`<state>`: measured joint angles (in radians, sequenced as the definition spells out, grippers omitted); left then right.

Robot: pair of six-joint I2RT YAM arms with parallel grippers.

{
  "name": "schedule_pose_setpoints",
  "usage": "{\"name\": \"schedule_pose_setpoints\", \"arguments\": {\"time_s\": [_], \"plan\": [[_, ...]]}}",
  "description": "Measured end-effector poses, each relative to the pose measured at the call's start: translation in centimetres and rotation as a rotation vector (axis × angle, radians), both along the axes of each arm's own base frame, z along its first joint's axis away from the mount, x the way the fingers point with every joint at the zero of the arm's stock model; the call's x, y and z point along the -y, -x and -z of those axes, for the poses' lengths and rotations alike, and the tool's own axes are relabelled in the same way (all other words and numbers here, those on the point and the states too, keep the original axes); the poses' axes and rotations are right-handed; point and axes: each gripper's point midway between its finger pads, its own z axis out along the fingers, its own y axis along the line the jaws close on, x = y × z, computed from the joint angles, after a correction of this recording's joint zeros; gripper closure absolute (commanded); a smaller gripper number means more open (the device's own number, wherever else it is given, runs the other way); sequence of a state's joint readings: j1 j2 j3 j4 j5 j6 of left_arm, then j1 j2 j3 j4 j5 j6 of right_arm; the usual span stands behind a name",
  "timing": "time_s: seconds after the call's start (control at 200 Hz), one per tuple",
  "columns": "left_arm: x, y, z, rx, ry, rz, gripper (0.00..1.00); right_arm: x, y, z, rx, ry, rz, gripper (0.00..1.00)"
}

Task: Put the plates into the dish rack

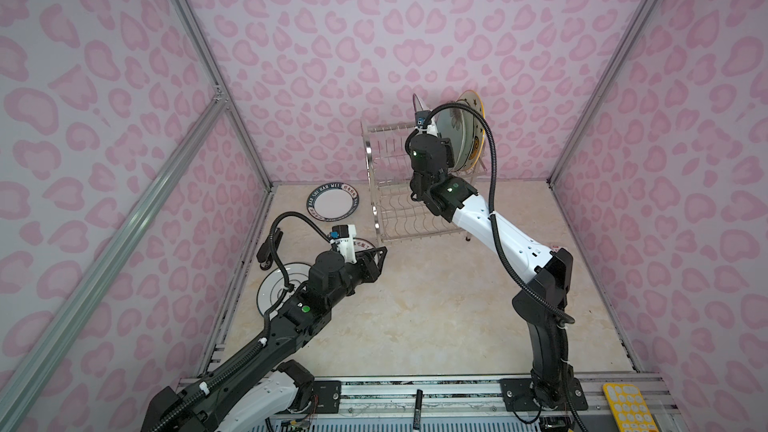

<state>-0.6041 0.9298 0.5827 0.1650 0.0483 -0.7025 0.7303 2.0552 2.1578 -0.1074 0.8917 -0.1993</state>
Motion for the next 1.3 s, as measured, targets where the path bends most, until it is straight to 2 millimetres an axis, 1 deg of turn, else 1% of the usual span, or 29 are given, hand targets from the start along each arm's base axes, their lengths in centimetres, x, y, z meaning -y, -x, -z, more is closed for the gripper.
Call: {"name": "schedule_pose_setpoints", "arguments": {"time_s": [0.315, 0.95, 1.135, 1.3], "plan": [[0.0, 0.0, 0.1, -0.005, -0.003, 0.0, 0.57, 0.3, 0.1, 0.6, -0.018, 0.015, 0.022, 1.0], [0.0, 0.0, 0.1, -0.004, -0.003, 0.0, 0.57, 0.4, 0.1, 0.8, -0.026, 0.033, 0.033, 1.0], [0.0, 0.0, 0.1, -0.004, -0.003, 0.0, 0.57, 0.3, 0.1, 0.4, -0.019, 0.036, 0.021, 1.0], [0.0, 0.0, 0.1, -0.004, -0.003, 0.0, 0.57, 0.5, 0.1, -0.6, 0.004, 0.023, 0.024, 1.0]]}}
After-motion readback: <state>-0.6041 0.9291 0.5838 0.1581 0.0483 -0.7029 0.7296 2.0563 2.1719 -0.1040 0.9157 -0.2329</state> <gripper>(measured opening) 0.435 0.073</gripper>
